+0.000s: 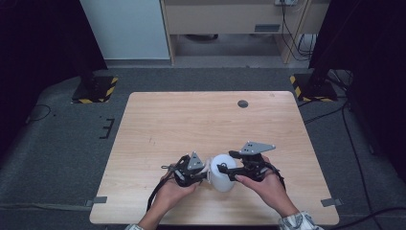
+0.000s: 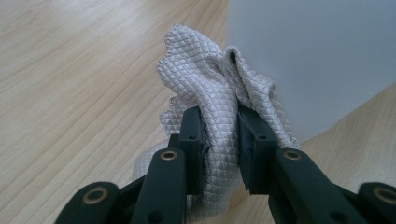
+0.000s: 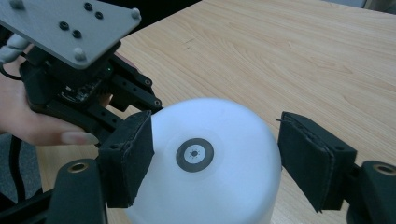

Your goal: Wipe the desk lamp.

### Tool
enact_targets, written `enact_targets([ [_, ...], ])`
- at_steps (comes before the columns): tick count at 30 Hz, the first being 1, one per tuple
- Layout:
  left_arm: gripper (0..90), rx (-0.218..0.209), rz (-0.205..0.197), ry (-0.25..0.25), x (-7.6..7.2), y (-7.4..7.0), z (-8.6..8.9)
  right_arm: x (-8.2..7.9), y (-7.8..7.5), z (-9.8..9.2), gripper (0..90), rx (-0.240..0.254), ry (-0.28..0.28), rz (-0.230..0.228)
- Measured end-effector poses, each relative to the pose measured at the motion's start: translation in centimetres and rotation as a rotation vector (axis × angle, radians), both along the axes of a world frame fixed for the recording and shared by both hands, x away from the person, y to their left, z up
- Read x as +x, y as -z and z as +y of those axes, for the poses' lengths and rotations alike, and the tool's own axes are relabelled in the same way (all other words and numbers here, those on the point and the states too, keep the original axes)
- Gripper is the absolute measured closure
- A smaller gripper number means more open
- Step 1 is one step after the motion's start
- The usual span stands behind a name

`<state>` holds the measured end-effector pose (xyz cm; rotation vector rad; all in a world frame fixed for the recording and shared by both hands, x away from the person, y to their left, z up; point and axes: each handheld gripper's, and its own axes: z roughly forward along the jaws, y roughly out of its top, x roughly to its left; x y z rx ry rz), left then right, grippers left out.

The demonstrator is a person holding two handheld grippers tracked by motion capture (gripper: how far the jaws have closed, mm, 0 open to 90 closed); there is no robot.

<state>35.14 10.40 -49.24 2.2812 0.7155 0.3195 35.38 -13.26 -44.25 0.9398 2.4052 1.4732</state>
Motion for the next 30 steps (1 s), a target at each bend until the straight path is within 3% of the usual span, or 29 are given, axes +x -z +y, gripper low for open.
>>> enact_targets([
  [9,73.0,-0.012,0.000,0.002,0.0,-0.1,0.1,0.0,0.0,0.1,27.8,-0.006,-0.001,-0.007],
  [15,73.0,-0.077,-0.040,0.003,-0.5,-2.4,0.6,0.0,-0.1,-0.1,27.9,-0.007,0.006,-0.009],
  [20,73.0,-0.085,-0.067,0.023,-1.5,-3.7,0.8,-0.1,0.0,-0.2,28.0,-0.007,0.007,-0.012],
  [26,73.0,-0.065,-0.046,0.041,-2.2,-2.7,0.7,0.0,0.0,-0.2,27.9,-0.006,0.006,-0.009],
  [30,72.9,-0.007,-0.017,0.059,-2.4,-1.0,0.1,0.0,0.0,-0.2,27.9,-0.004,0.005,-0.009],
])
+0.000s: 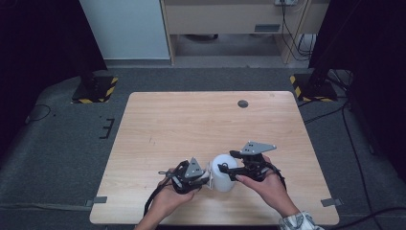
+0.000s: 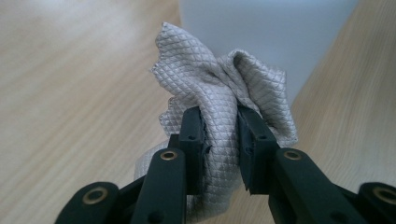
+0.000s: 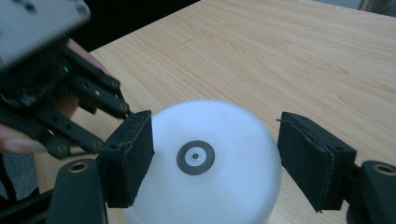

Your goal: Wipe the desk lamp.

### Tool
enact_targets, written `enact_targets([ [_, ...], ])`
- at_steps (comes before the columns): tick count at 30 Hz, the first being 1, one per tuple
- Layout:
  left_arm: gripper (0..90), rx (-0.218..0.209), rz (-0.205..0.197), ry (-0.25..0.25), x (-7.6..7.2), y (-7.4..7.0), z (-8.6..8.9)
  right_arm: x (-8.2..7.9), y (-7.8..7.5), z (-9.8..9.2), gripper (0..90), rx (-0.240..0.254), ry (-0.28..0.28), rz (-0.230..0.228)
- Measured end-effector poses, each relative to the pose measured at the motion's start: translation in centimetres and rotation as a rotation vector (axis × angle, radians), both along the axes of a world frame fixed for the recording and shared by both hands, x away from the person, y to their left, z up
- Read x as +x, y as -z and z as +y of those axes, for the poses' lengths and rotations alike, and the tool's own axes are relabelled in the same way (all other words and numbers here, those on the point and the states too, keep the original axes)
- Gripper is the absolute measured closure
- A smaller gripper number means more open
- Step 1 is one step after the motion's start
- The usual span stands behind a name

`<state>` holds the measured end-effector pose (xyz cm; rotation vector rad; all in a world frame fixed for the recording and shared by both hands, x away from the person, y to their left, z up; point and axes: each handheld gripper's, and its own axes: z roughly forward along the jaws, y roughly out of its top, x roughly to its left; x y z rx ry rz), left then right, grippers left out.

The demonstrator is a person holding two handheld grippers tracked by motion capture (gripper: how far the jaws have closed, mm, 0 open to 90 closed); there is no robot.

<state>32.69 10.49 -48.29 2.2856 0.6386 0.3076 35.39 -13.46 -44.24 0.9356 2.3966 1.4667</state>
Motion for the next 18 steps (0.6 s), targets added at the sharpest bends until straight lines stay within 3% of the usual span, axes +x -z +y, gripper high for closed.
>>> enact_targets([
  [4,73.0,0.002,0.003,0.004,-0.1,0.0,-0.1,0.0,0.0,0.0,27.9,0.000,-0.001,0.001],
  [12,73.0,-0.061,-0.025,0.040,-1.5,-2.7,0.2,0.0,0.0,0.0,27.9,0.000,0.000,0.003],
  [16,73.0,-0.050,-0.021,0.076,-2.4,-2.7,-0.5,0.0,0.0,0.0,27.9,-0.001,0.000,0.004],
  [18,73.0,-0.023,-0.016,0.092,-2.5,-2.1,-1.0,0.0,0.0,0.1,27.9,-0.001,0.001,0.004],
])
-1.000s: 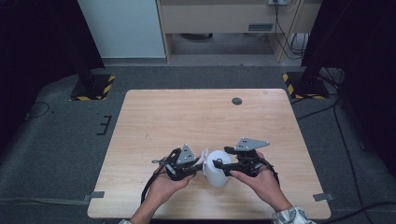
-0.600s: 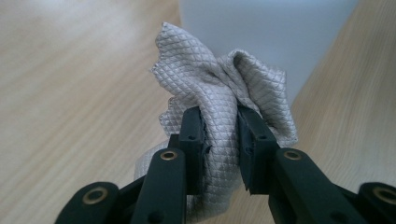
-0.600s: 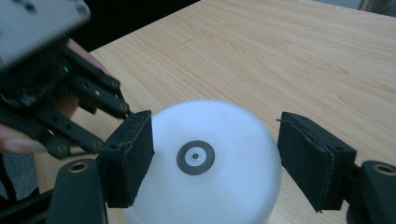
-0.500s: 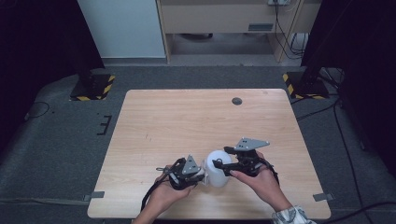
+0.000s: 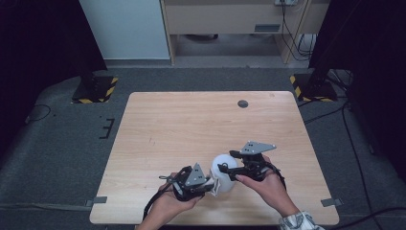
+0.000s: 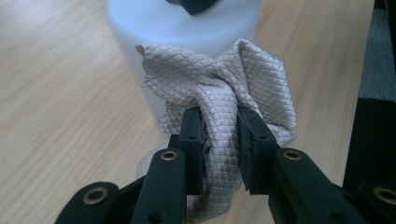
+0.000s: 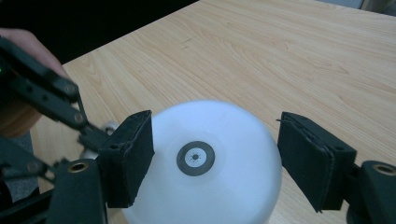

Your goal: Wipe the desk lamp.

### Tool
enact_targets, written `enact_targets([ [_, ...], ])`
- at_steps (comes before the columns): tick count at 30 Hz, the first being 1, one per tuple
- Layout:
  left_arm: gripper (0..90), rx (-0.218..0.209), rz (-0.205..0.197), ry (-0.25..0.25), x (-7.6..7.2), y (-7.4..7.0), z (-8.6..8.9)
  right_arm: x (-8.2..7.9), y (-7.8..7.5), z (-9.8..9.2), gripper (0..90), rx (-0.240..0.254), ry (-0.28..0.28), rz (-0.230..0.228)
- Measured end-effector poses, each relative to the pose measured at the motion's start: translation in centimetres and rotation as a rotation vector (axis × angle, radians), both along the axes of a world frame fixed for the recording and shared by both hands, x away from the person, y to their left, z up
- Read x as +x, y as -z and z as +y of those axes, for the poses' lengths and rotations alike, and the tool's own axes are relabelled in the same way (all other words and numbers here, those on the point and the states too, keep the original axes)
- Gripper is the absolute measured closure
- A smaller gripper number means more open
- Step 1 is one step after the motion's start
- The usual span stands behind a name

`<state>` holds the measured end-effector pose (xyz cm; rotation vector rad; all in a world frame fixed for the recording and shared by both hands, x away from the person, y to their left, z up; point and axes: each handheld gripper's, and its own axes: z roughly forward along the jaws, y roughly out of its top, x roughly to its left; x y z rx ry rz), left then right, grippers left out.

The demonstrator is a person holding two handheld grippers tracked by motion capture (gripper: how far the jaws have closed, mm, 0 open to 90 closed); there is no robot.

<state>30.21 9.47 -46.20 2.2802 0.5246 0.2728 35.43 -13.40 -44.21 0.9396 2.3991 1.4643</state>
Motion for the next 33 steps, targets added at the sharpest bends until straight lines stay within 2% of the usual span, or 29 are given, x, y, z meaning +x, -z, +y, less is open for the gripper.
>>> enact_targets([
  [11,73.1,0.050,0.055,0.019,0.4,2.9,-1.0,0.1,0.0,0.0,27.9,0.000,-0.008,0.002],
  [14,73.1,0.061,0.050,0.031,0.3,2.7,-1.1,0.2,0.0,0.1,27.9,-0.003,-0.008,0.000],
  [16,73.1,0.038,0.046,0.039,0.1,2.1,-1.0,0.2,0.0,0.1,27.9,-0.003,-0.007,0.001],
  [17,73.2,0.005,0.040,0.040,-0.1,1.5,-1.1,0.2,-0.1,0.1,27.9,-0.004,-0.008,0.001],
  [22,73.1,-0.054,0.016,0.063,-0.5,-0.4,-1.4,0.2,-0.1,0.2,27.9,-0.008,-0.008,0.000],
  [23,73.2,-0.052,0.012,0.068,-0.5,-0.5,-1.6,0.3,-0.1,0.2,27.9,-0.010,-0.010,-0.003],
  [25,73.2,-0.029,0.009,0.077,-0.5,-0.2,-1.8,0.3,-0.1,0.3,27.9,-0.010,-0.010,-0.003],
  [28,73.2,-0.007,0.030,0.075,-0.2,1.0,-2.0,0.3,-0.1,0.3,27.9,-0.010,-0.009,-0.003],
  [33,73.2,0.003,0.053,0.077,0.1,2.1,-2.4,0.3,-0.1,0.3,27.9,-0.009,-0.010,-0.005],
])
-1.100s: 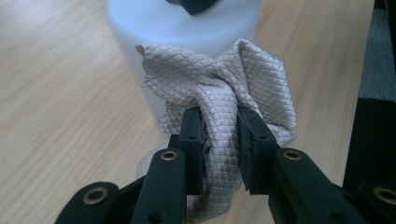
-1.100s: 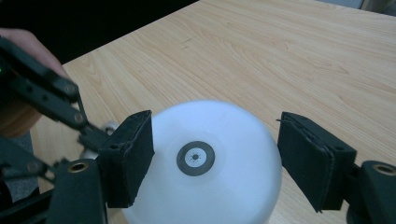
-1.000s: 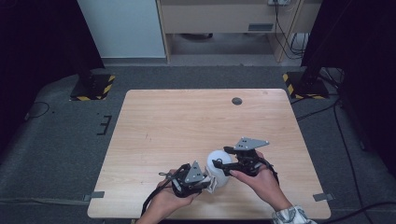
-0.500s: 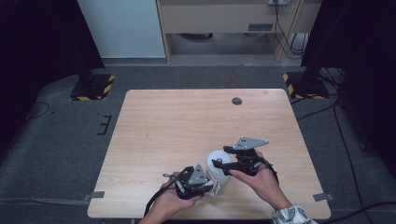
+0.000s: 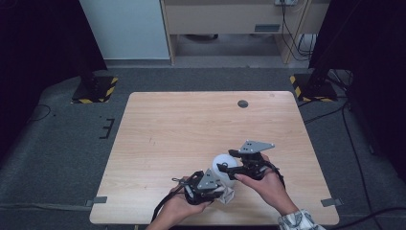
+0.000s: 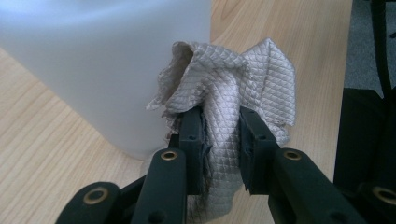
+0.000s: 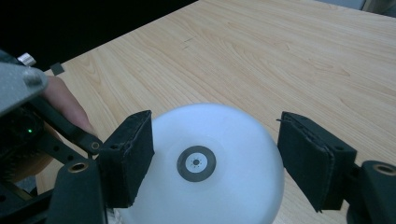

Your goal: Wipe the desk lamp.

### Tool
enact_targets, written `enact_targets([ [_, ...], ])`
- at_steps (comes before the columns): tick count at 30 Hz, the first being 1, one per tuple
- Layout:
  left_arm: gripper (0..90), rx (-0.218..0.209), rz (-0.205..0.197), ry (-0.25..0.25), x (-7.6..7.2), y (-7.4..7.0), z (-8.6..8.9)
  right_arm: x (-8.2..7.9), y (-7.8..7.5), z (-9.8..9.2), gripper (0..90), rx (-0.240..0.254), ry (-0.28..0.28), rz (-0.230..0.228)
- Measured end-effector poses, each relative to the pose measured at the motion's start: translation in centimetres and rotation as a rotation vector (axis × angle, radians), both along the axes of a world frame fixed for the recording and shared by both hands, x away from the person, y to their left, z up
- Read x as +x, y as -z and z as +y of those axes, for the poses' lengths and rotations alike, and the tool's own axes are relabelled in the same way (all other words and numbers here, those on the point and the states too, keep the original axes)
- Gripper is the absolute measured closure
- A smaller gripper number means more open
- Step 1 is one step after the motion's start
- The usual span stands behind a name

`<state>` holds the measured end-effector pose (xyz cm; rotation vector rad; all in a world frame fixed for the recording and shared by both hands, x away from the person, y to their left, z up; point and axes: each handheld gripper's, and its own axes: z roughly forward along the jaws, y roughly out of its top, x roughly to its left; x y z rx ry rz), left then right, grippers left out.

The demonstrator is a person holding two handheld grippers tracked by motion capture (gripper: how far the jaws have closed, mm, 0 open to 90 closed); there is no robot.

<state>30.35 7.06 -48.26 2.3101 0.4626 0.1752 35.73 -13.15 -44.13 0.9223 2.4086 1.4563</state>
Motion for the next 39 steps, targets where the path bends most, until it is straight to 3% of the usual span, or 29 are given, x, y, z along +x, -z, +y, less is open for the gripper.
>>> enact_targets([
  [10,73.2,-0.008,0.015,0.001,0.1,0.3,0.0,0.0,0.0,0.0,27.9,0.002,0.000,0.000],
  [18,73.1,-0.077,-0.025,-0.003,-0.4,-2.1,0.0,0.0,0.0,0.0,27.8,0.001,-0.002,0.001],
  [21,73.2,-0.058,-0.026,0.002,-0.3,-1.8,-0.1,0.0,0.0,0.0,27.8,0.001,0.000,0.002],
  [26,73.1,0.015,-0.002,0.004,0.0,0.2,-0.3,0.0,0.0,0.0,27.9,0.000,0.001,0.002],
  [28,73.1,0.010,0.004,0.000,0.0,0.4,-0.4,0.0,0.0,0.0,27.9,0.001,-0.001,0.001],
  [36,73.1,-0.047,-0.044,-0.004,-0.3,-2.2,-0.3,0.0,0.0,0.0,27.9,-0.001,-0.003,0.004],
  [39,73.1,-0.046,-0.044,-0.002,-0.3,-2.3,-0.3,0.0,0.0,0.0,27.9,-0.002,-0.002,0.004],
])
